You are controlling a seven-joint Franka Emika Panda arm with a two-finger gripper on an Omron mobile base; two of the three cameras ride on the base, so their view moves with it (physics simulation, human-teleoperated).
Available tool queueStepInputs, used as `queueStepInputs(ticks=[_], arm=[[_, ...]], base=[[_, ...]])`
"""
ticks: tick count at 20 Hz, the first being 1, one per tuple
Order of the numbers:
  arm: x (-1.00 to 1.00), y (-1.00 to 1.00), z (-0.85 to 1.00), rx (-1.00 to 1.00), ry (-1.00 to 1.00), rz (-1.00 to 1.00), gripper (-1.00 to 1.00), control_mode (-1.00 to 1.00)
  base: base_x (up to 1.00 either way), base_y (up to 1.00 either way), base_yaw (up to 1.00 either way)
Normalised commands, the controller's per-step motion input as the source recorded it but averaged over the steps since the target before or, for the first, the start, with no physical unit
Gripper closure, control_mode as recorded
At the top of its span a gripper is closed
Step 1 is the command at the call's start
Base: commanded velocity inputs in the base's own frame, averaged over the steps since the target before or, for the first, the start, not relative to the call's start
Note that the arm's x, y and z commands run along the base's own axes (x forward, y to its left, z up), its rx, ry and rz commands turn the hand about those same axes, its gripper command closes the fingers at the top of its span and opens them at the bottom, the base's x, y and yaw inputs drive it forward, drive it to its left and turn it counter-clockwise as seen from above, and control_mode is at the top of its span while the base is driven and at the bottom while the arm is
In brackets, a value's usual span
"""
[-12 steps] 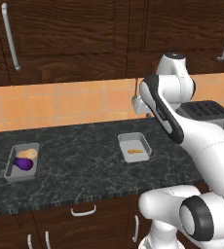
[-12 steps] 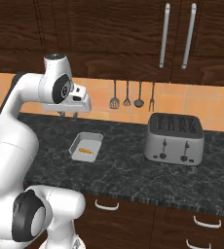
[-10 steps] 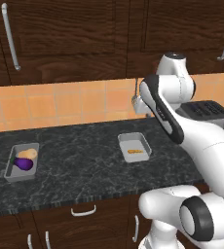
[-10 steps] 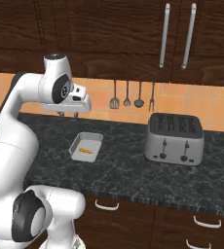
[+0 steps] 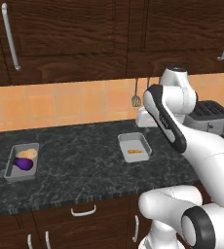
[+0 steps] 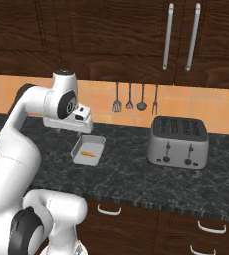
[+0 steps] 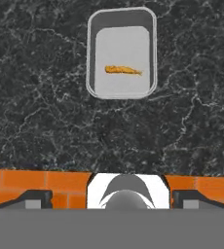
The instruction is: Take the meat container that has the shrimp and place it on the second highest rack of the freezer. Then take the vegetable container that has the eggplant and squash and place it on the highest rack of the freezer.
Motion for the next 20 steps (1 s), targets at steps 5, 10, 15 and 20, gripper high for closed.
queueStepInputs(ticks=[5,10,15,20], arm=[[0.06,0.07,-0.89,0.12,0.18,-0.39,-1.00,-1.00],[0.38,0.02,-0.38,-0.05,0.23,-0.40,-1.00,-1.00],[0.50,-0.01,-0.30,-0.14,0.26,-0.45,-1.00,-1.00],[0.60,-0.21,-0.43,0.00,0.08,-0.23,-1.00,-1.00]], base=[[0.00,0.00,0.00],[0.00,0.00,0.00],[0.00,0.00,0.00],[0.00,0.00,0.00]])
